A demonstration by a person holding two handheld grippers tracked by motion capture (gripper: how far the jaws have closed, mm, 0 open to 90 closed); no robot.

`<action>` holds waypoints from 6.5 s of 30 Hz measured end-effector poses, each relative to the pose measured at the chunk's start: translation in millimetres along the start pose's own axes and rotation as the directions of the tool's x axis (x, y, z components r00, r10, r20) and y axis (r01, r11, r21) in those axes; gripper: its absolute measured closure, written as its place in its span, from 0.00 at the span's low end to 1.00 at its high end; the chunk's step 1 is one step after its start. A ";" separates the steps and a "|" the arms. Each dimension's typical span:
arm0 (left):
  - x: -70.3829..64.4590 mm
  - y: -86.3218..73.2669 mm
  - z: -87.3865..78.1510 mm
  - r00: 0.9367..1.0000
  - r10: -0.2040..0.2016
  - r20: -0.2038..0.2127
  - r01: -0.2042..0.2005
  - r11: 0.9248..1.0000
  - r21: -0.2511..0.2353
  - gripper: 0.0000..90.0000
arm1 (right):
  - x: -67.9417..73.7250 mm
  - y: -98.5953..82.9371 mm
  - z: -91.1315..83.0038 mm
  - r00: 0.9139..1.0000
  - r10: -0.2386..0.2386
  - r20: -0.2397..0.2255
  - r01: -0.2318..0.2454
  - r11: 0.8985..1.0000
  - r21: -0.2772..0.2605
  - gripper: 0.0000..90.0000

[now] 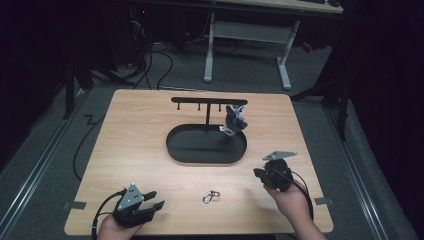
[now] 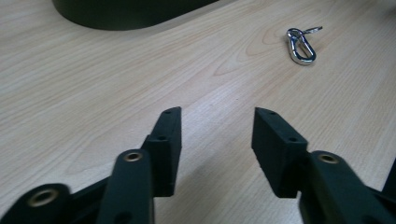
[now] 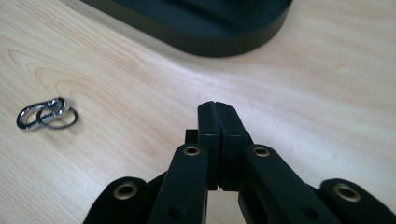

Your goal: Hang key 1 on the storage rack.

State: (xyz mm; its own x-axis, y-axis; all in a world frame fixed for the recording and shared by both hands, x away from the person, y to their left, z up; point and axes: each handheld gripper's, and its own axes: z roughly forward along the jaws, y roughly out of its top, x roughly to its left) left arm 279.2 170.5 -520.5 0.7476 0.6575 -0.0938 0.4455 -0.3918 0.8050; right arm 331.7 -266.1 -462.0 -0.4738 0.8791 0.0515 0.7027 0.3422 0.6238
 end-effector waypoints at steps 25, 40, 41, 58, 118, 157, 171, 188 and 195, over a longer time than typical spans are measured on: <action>-75.4 68.5 115.4 0.998 0.061 0.005 -0.061 0.987 0.145 0.98 | -5.4 -71.7 -9.3 0.983 0.051 -0.177 -0.097 0.959 -0.265 0.84; -123.6 81.8 141.9 0.986 0.094 0.138 -0.109 0.988 0.106 0.95 | -8.1 -74.2 -5.3 0.978 0.073 -0.198 -0.120 0.965 -0.235 0.82; -120.0 80.9 138.6 0.988 0.092 0.128 -0.105 0.990 0.099 0.94 | -8.0 -74.3 -5.0 0.977 0.073 -0.200 -0.119 0.966 -0.231 0.81; 18.7 -1.2 8.9 0.985 -0.110 -0.136 0.115 0.993 0.024 0.66 | 35.0 -66.7 10.2 0.963 0.016 -0.269 -0.056 0.988 -0.144 0.70; 22.3 -2.2 10.4 0.995 -0.089 -0.045 0.090 0.996 0.021 0.64 | 45.4 -53.2 36.7 0.977 -0.183 -0.114 0.176 0.982 -0.068 0.76; 16.3 -2.6 14.7 0.998 -0.057 0.016 0.057 0.998 0.032 0.62 | 45.8 -51.1 32.6 0.975 -0.221 0.022 0.223 0.971 -0.088 0.82; 15.2 -2.2 14.9 0.998 -0.054 0.025 0.053 0.998 0.035 0.62 | 34.8 -20.7 43.8 0.976 -0.162 -0.146 0.179 0.977 0.115 0.90; 14.3 -1.3 11.6 0.999 -0.043 0.033 0.042 0.999 0.026 0.61 | 43.9 42.4 72.1 0.928 -0.256 -0.270 0.369 0.728 0.578 0.94; 13.6 -0.6 10.6 0.999 -0.039 0.038 0.038 0.999 0.023 0.61 | 52.6 41.0 67.8 0.911 -0.338 -0.235 0.411 0.711 0.570 0.95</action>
State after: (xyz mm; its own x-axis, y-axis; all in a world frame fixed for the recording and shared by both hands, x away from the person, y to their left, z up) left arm 294.3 172.9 -528.5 0.7479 0.6473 -0.1472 0.4846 -0.3810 0.7874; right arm 371.6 -183.3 -486.5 -0.7940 0.6076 0.0196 0.6079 0.7938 0.0201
